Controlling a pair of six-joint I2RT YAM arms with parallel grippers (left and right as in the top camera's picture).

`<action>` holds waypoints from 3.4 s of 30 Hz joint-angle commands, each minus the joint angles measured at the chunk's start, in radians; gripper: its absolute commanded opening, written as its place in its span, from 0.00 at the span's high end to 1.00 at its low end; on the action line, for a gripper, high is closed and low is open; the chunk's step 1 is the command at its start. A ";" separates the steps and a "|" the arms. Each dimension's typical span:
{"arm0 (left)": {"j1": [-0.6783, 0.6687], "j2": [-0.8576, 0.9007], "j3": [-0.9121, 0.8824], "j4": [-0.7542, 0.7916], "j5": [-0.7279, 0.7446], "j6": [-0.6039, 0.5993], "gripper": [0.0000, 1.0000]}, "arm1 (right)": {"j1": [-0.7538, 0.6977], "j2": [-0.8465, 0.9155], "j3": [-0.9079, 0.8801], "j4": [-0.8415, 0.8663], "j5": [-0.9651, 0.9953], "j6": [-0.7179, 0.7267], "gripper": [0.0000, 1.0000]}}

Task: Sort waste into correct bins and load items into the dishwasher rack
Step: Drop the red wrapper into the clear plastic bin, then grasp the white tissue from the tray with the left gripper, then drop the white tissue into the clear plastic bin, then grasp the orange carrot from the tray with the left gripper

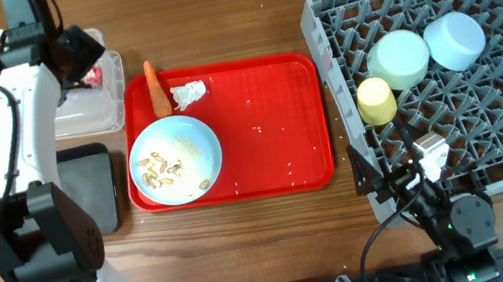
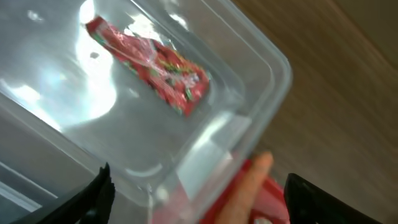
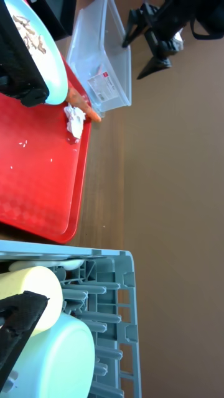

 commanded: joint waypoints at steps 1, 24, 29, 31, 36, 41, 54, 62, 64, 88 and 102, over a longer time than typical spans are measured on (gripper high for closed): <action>-0.113 -0.008 0.021 -0.062 0.094 0.080 0.27 | -0.002 -0.013 -0.001 0.004 0.012 0.012 0.00; -0.417 0.229 -0.042 0.000 -0.168 0.175 0.82 | -0.002 -0.013 -0.001 0.004 0.012 0.012 0.00; -0.391 0.099 0.055 -0.054 -0.168 0.123 0.93 | -0.002 -0.013 -0.001 0.004 0.012 0.012 0.00; -0.360 0.042 0.056 -0.054 -0.169 0.123 0.95 | -0.002 -0.013 -0.001 0.004 0.012 0.012 0.00; -0.217 0.006 0.052 -0.081 -0.180 0.122 0.96 | -0.002 -0.013 -0.001 0.004 0.012 0.012 0.00; -0.048 0.065 0.043 -0.047 -0.171 0.078 0.82 | -0.002 -0.013 -0.001 0.004 0.012 0.012 0.00; -0.180 0.027 0.090 -0.253 0.005 0.109 0.41 | -0.002 -0.013 -0.001 0.004 0.012 0.012 0.00; -0.256 0.144 -0.072 -0.063 -0.049 0.079 0.41 | -0.002 -0.013 -0.001 0.004 0.012 0.012 0.00; -0.254 0.173 -0.080 -0.039 -0.050 0.081 0.39 | -0.002 -0.013 -0.001 0.004 0.012 0.012 0.00; -0.206 0.035 0.097 -0.124 -0.041 0.060 0.71 | -0.002 -0.013 -0.001 0.004 0.012 0.012 0.00; 0.101 -0.274 -0.030 -0.606 -0.048 -0.103 0.88 | -0.002 -0.013 -0.001 0.004 0.012 0.011 0.00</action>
